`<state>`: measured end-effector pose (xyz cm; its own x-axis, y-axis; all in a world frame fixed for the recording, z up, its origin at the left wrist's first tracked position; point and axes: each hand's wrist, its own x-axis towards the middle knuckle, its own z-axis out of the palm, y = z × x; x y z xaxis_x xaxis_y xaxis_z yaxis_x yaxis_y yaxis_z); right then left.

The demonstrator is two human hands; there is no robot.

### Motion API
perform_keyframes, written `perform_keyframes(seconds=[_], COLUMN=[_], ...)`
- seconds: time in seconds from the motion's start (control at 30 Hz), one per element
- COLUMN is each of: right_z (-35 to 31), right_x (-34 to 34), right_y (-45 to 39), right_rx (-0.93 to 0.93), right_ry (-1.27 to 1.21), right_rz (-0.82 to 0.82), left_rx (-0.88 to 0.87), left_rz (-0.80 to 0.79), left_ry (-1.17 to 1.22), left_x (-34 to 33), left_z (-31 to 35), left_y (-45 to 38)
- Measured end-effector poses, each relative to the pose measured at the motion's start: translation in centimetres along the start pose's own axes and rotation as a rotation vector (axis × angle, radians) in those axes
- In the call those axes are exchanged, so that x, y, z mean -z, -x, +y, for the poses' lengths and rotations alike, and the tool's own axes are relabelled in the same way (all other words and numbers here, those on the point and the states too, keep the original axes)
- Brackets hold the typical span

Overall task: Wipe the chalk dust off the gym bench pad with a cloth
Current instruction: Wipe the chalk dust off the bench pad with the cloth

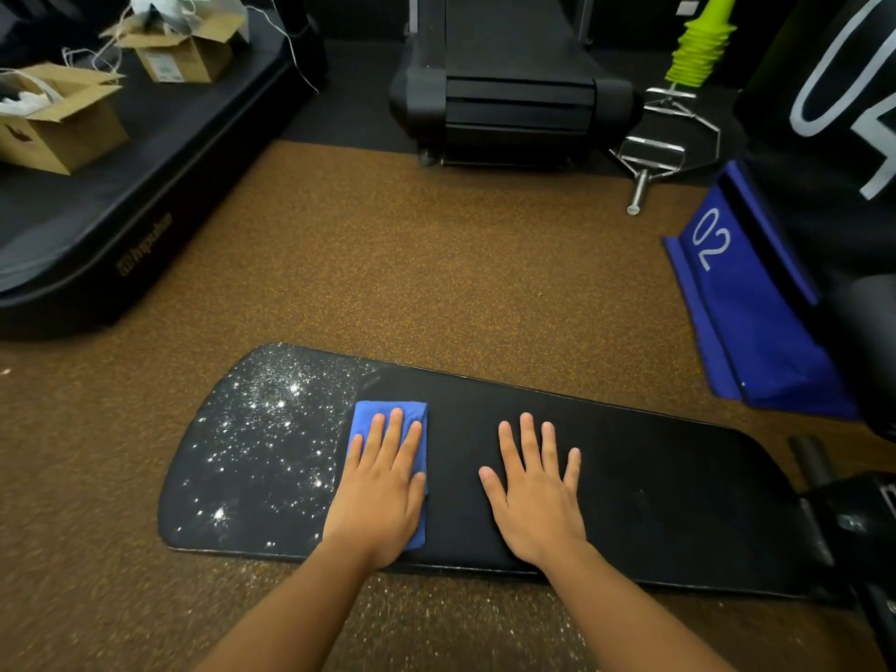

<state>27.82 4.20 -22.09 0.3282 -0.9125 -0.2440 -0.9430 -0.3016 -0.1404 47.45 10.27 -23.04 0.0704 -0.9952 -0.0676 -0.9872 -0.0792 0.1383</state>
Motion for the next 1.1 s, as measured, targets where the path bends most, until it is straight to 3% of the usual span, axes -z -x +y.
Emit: perform_keyframes(seconds=[0.37,0.53,0.7,0.93,1.1], right_z=[-2.2,-7.9,-12.8,-16.2,-17.0], right_x=[2.2,2.9,1.7,-1.2,-2.5], right_y=[0.1,0.9,1.0,0.4,-0.5], right_rx=[-0.067,0.102,0.203,0.141,0.042], right_ry=[-0.086,-0.294,-0.377,-0.141,-0.103], right_rz=[-0.037,0.080,0.062,0.075,0.167], left_rx=[0.029,-0.002,0.065,0.407,0.321], left_rz=[-0.033,0.065,0.065,0.172,0.050], left_ry=[0.221,0.201,0.119,0.115,0.172], left_x=[2.0,4.3,4.6,4.7,3.9], left_z=[0.1,-3.3,-9.0,-18.0,-22.3], left_y=[-0.7,-1.0,0.2,3.4,4.5])
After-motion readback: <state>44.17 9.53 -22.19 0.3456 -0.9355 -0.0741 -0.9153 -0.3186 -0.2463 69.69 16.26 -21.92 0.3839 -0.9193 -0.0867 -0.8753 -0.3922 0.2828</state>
